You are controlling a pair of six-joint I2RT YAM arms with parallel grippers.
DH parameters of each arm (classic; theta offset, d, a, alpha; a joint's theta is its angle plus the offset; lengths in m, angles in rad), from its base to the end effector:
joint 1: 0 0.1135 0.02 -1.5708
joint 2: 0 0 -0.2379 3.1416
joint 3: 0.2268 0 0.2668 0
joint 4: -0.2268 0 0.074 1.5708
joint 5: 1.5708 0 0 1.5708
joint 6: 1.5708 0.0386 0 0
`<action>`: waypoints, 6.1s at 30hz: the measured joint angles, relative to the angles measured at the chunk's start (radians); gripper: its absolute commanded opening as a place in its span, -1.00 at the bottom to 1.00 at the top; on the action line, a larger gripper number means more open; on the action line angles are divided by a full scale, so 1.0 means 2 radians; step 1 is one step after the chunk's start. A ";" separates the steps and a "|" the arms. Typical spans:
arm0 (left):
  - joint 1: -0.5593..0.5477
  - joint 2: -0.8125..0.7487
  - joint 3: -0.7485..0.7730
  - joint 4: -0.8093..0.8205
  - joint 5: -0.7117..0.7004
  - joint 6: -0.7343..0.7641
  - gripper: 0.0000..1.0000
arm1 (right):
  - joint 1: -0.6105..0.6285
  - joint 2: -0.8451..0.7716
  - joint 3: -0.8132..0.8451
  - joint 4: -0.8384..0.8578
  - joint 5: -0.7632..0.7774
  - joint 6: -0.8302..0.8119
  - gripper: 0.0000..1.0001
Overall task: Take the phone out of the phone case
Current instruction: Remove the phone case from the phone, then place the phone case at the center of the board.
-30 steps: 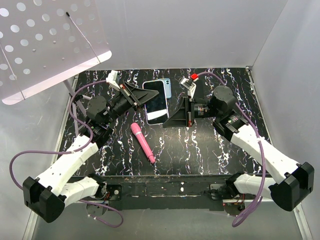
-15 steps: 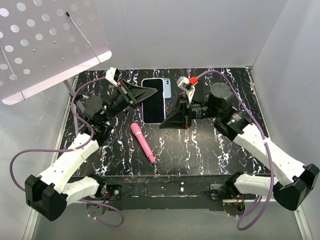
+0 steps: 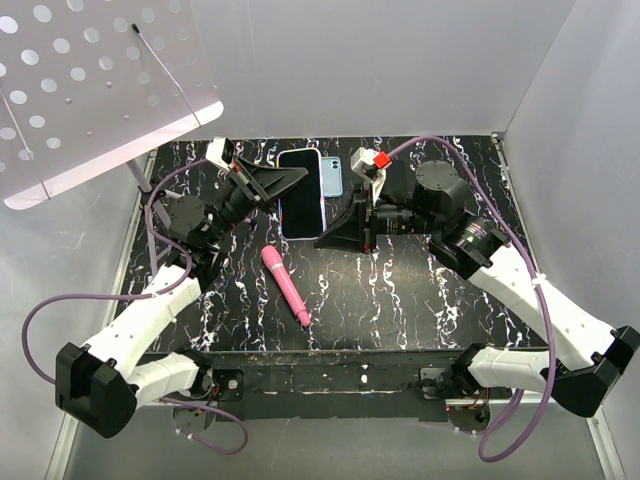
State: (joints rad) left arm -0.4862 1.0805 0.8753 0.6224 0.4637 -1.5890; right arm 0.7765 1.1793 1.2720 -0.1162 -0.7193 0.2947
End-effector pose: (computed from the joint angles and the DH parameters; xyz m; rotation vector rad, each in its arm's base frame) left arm 0.2341 -0.1433 0.3731 -0.3016 1.4630 -2.0272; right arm 0.1859 0.2182 0.4148 -0.9927 1.4734 1.3706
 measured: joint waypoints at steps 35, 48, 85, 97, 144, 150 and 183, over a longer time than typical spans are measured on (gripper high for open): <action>-0.031 -0.028 -0.016 -0.136 -0.051 0.089 -1.00 | -0.042 -0.095 0.000 -0.098 0.081 0.243 -0.05; -0.031 -0.028 -0.050 -0.108 -0.102 0.083 -1.00 | -0.034 -0.056 -0.080 0.029 0.031 0.356 -0.10; -0.027 -0.026 -0.067 -0.078 -0.143 0.072 -1.00 | -0.025 0.028 -0.084 0.101 0.031 0.398 -0.29; -0.049 -0.036 -0.063 -0.113 -0.127 0.124 0.42 | -0.047 0.048 -0.084 0.117 -0.016 0.439 -0.97; -0.074 -0.035 -0.046 -0.179 -0.071 0.221 -0.55 | -0.142 -0.008 -0.194 0.294 -0.048 0.642 -0.97; -0.074 0.002 -0.018 -0.182 -0.073 0.220 -1.00 | -0.142 -0.015 -0.203 0.293 -0.043 0.629 -0.97; -0.042 0.392 0.093 -0.292 -0.185 0.287 -1.00 | -0.355 0.015 -0.211 -0.200 0.060 0.126 -0.97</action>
State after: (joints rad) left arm -0.5705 1.8652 1.0607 0.0376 0.0944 -1.0145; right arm 0.0662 1.2102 0.8509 -0.5159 -0.6003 0.5465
